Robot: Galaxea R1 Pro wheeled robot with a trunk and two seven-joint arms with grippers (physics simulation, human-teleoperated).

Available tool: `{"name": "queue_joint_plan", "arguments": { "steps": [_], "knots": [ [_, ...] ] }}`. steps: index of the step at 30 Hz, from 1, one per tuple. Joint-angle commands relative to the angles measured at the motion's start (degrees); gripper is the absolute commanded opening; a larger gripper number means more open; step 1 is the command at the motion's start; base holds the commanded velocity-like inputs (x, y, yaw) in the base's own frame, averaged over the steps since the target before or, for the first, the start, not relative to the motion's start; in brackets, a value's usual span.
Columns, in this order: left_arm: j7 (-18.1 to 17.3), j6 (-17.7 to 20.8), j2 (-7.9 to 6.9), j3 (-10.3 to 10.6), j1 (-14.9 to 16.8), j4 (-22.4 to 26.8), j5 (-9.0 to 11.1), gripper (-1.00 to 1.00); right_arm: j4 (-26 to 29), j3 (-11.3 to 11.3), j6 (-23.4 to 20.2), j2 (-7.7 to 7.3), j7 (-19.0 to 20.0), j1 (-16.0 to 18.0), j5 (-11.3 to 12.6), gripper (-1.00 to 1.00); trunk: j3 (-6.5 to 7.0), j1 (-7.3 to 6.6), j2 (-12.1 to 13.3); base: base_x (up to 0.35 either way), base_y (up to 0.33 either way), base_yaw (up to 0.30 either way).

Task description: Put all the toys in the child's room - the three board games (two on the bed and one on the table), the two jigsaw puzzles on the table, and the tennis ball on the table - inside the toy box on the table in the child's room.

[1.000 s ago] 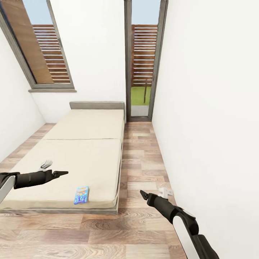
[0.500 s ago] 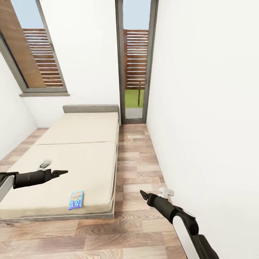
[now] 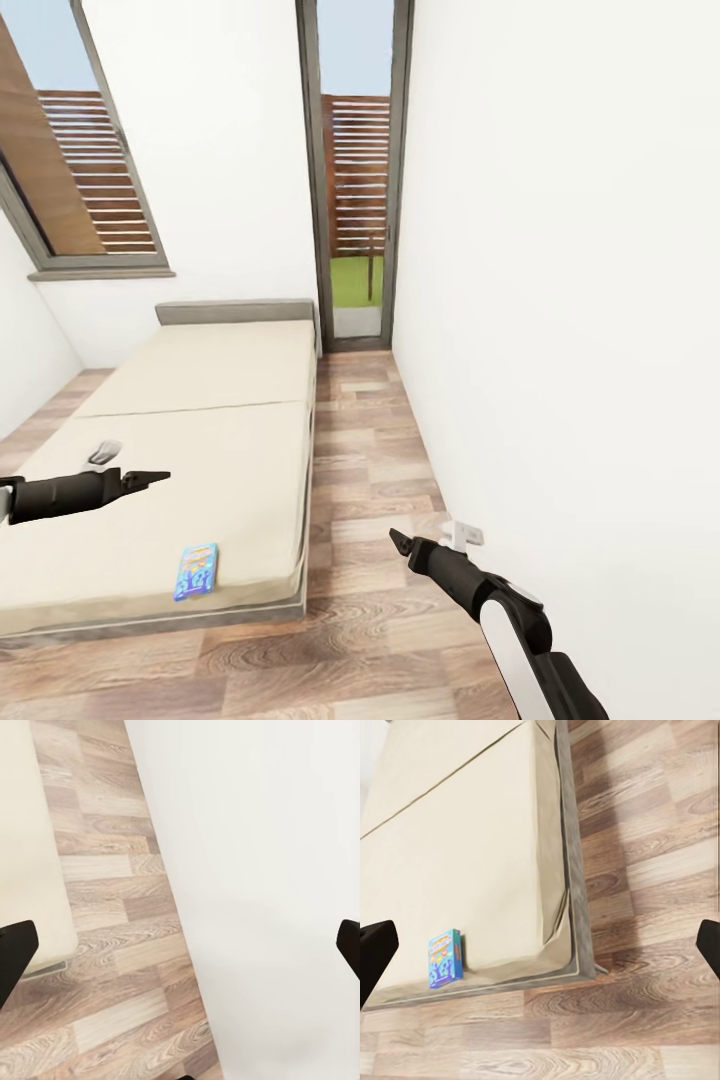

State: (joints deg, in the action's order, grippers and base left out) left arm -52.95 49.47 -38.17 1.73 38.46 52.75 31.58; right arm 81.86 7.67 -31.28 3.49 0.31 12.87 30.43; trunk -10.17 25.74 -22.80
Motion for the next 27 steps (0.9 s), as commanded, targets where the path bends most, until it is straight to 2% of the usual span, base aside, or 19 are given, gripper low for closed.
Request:
{"name": "queue_joint_plan", "arguments": {
  "steps": [1,14,21,27],
  "knots": [
    [-0.02,0.27,-0.19,0.13,0.05,-0.01,0.27,1.00,0.05,-0.04,-0.30,0.02,0.00,0.05,0.12,1.00,-0.03,0.04,-0.12,0.000,0.000,-0.120],
    [-0.52,0.87,-0.67,-0.01,0.04,-0.40,0.37,1.00,0.05,0.12,-0.28,0.03,-0.04,0.05,0.14,1.00,1.14,0.04,-0.12,0.000,0.000,-0.056],
    [-4.73,1.72,-1.30,0.01,0.04,-1.13,0.09,1.00,0.11,0.14,-0.27,0.03,-0.05,0.05,0.08,1.00,1.80,0.04,-0.12,-0.081,0.057,-0.004],
    [-6.32,1.81,-1.44,0.02,0.04,-1.22,-0.07,1.00,0.13,0.15,-0.27,0.03,-0.05,0.05,0.07,1.00,2.37,0.04,-0.12,-0.081,0.064,-0.001]
  ]
}}
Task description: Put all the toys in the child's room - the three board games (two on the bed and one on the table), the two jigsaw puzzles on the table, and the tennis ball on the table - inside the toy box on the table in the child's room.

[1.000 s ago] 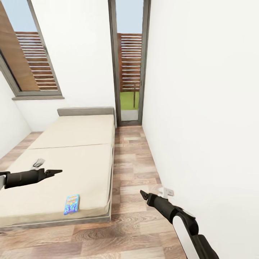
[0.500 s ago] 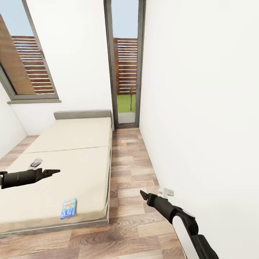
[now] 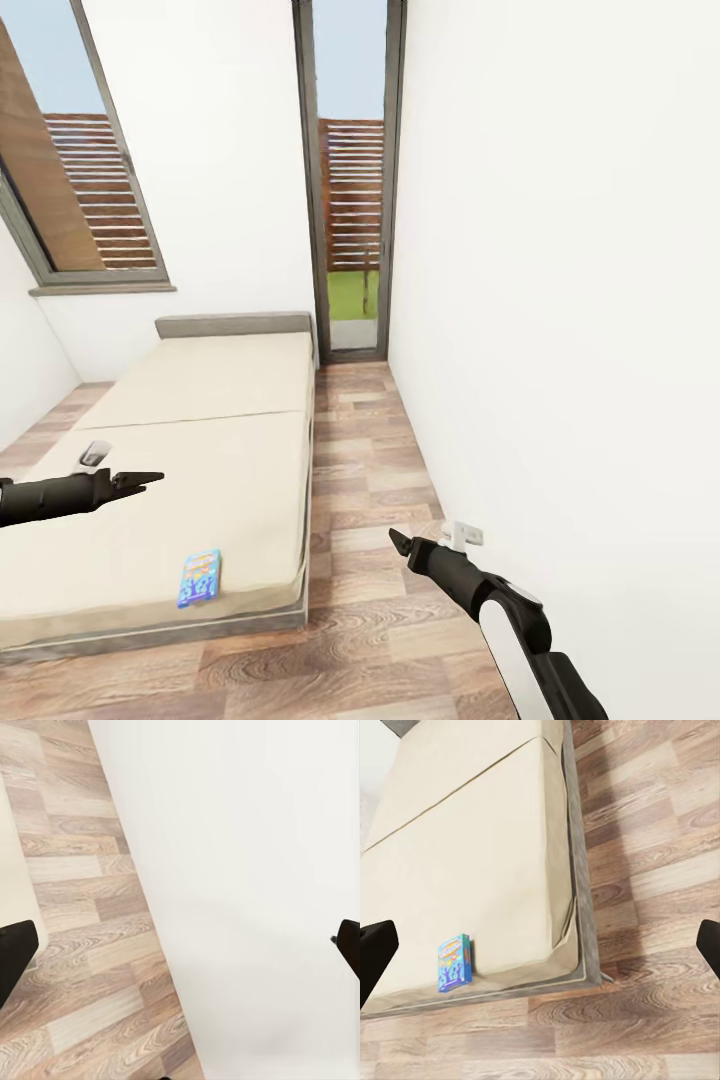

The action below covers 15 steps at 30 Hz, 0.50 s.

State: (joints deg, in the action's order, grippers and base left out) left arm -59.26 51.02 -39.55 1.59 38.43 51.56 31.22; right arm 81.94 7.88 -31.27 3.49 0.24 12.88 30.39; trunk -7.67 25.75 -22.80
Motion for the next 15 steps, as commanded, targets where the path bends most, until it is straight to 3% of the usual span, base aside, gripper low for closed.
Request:
{"name": "queue_joint_plan", "arguments": {
  "steps": [1,15],
  "knots": [
    [-0.10,0.25,-0.07,0.17,0.07,-0.04,0.28,1.00,0.06,-0.06,-0.29,0.02,0.02,0.04,0.11,1.00,-0.03,0.04,-0.12,-0.030,0.024,0.000],
    [-0.55,-0.01,-0.11,0.17,0.07,-0.06,0.30,1.00,-0.01,-0.06,-0.29,0.02,0.02,0.04,0.19,1.00,0.60,0.04,-0.12,-0.006,0.005,0.000]
  ]
}}
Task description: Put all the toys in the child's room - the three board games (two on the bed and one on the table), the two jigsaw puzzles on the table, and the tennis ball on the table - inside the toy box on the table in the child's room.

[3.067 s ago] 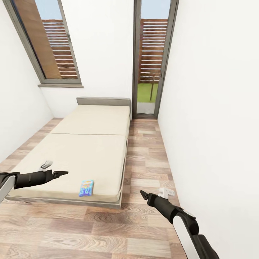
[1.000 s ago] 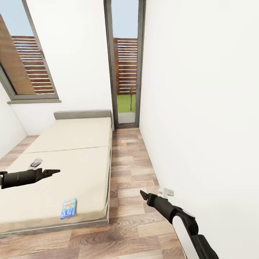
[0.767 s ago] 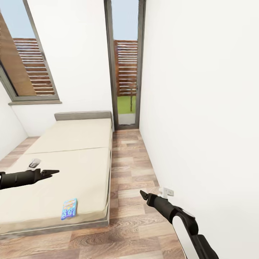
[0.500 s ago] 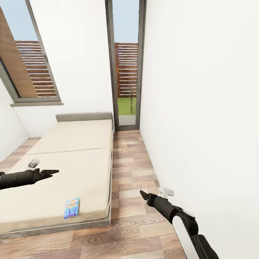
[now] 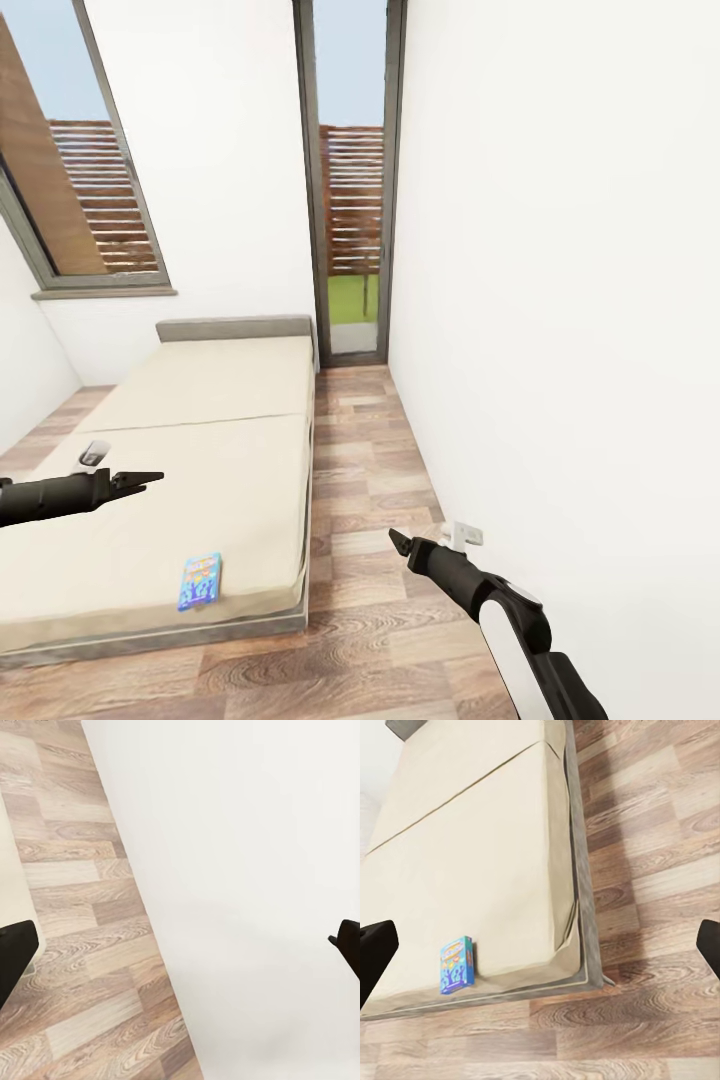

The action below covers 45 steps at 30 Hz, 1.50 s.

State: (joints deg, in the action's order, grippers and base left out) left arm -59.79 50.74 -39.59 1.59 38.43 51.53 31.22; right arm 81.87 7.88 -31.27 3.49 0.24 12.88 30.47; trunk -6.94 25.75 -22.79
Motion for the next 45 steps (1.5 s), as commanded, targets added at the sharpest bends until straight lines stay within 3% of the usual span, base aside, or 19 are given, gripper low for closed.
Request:
{"name": "queue_joint_plan", "arguments": {
  "steps": [1,19,28,37,45],
  "knots": [
    [-0.04,0.27,-0.06,0.15,0.07,-0.03,0.30,1.00,0.06,-0.05,-0.28,0.02,0.02,0.04,0.11,1.00,-0.08,0.04,-0.13,0.000,0.000,0.000],
    [-0.25,0.46,-0.08,0.15,0.07,-0.03,0.33,1.00,0.05,-0.03,-0.28,0.02,0.02,0.04,0.11,1.00,1.03,0.04,-0.13,0.000,0.000,0.000],
    [-0.31,0.62,-0.05,0.12,0.07,-0.03,0.40,1.00,0.05,0.16,-0.28,0.02,0.05,0.04,0.12,1.00,-0.55,2.02,-3.74,0.000,0.000,0.000],
    [-0.33,0.88,-0.05,0.08,0.07,-0.03,0.52,1.00,0.05,1.78,-0.28,0.05,-0.04,0.04,0.01,1.00,-2.16,3.99,-7.35,0.000,0.000,0.000],
    [-0.18,3.33,0.12,-0.08,0.07,-0.03,0.62,1.00,-0.11,2.00,-0.37,0.49,-0.06,0.04,0.05,1.00,-3.60,5.75,-10.55,0.000,0.000,0.000]
  ]
}}
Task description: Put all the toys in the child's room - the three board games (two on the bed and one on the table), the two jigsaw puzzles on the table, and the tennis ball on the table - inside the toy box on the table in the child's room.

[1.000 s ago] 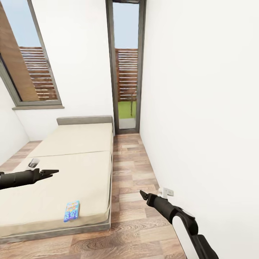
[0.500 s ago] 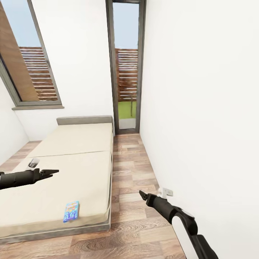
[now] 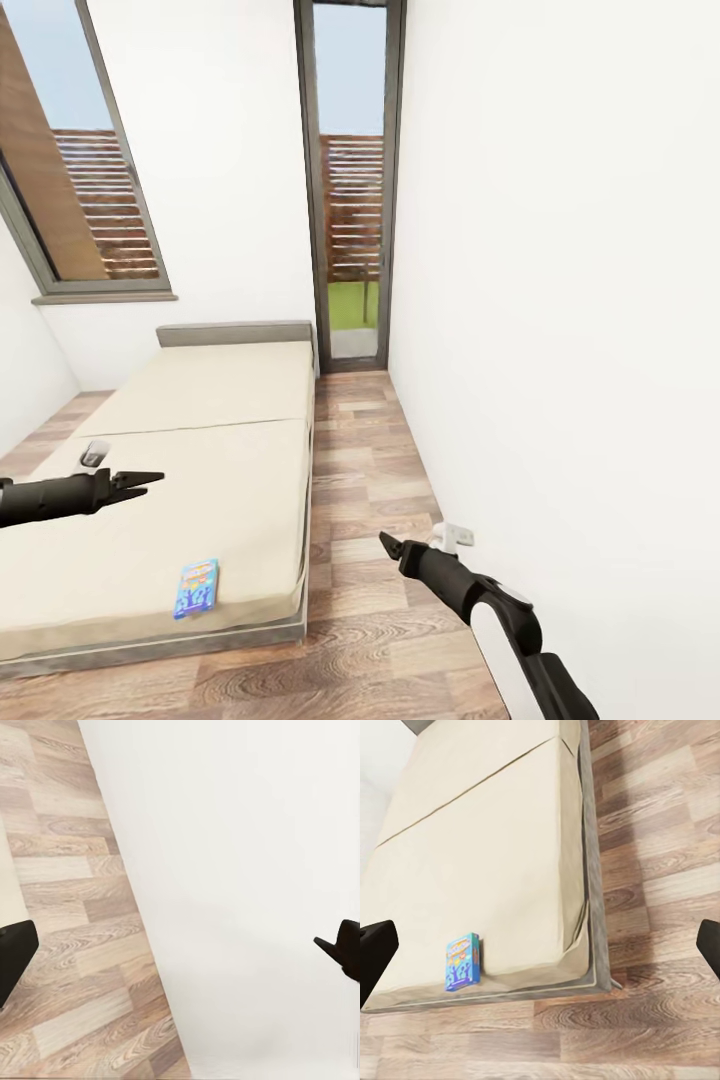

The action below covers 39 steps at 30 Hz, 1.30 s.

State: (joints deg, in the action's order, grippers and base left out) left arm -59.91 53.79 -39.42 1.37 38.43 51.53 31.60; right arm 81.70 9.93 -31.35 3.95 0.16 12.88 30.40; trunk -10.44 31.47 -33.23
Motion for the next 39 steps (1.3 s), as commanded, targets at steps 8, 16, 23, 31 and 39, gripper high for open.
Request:
{"name": "queue_joint_plan", "arguments": {
  "steps": [8,16,23,31,39],
  "knots": [
    [-0.16,1.82,0.31,0.08,0.07,-0.03,0.44,1.00,0.32,-0.52,-0.85,0.26,0.25,0.11,0.75,1.00,-1.55,1.78,-3.32,0.000,0.000,0.000],
    [0.30,3.39,0.88,0.35,0.15,-0.74,0.10,1.00,0.53,-1.16,-0.71,0.29,0.52,0.84,1.22,1.00,-2.98,3.54,-6.53,0.000,0.000,0.000],
    [0.11,3.60,0.88,0.21,0.16,-3.99,-0.17,1.00,0.58,-1.11,-0.83,0.31,0.27,0.99,1.24,1.00,-4.24,5.08,-9.34,0.000,0.000,0.000],
    [-0.09,3.60,0.84,0.28,0.16,-4.72,0.00,1.00,0.38,-1.24,-0.79,0.33,0.14,1.01,1.32,1.00,-5.67,6.84,-12.55,0.000,0.000,0.000],
    [0.08,3.30,0.81,0.30,0.16,-4.77,-0.13,1.00,-0.11,-1.18,-0.33,0.41,0.10,0.98,1.34,1.00,-7.11,8.59,-15.76,0.000,0.000,0.000]
  ]
}}
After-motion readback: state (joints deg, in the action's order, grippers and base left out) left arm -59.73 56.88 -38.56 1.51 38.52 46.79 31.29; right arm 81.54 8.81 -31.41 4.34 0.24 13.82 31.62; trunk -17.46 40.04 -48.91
